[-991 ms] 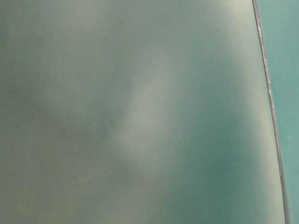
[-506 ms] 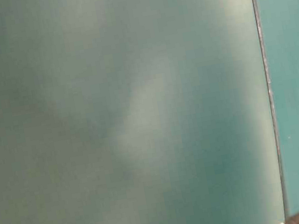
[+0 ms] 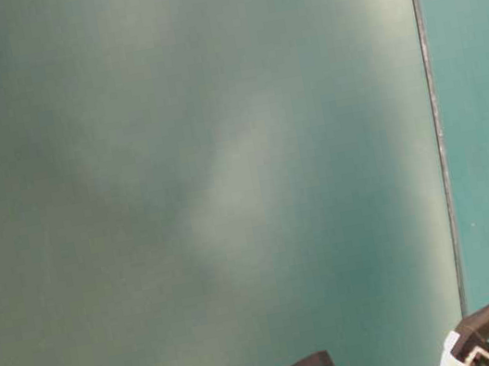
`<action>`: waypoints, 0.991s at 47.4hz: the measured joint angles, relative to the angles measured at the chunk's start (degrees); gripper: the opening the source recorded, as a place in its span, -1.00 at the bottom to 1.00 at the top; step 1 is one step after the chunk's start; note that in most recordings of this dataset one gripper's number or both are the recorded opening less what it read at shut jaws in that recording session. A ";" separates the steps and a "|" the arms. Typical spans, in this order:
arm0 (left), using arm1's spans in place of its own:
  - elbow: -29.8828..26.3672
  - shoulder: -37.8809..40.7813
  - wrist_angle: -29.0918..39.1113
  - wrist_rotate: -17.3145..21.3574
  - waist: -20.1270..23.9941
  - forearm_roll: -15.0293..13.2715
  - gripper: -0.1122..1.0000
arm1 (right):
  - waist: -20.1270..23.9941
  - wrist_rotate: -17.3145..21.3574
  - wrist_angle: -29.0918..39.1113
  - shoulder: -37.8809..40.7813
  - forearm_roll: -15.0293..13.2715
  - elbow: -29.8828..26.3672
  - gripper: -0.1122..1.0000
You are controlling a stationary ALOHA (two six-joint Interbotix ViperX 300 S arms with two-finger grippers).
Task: Move the cup to the right with left arm.
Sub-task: 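Position the open left gripper around the orange cup, then carry the orange cup rightward past the tape square and cube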
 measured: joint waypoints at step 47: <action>-7.38 -3.16 5.54 0.09 -1.32 0.00 0.36 | 0.00 0.09 0.70 0.09 0.00 0.00 -0.81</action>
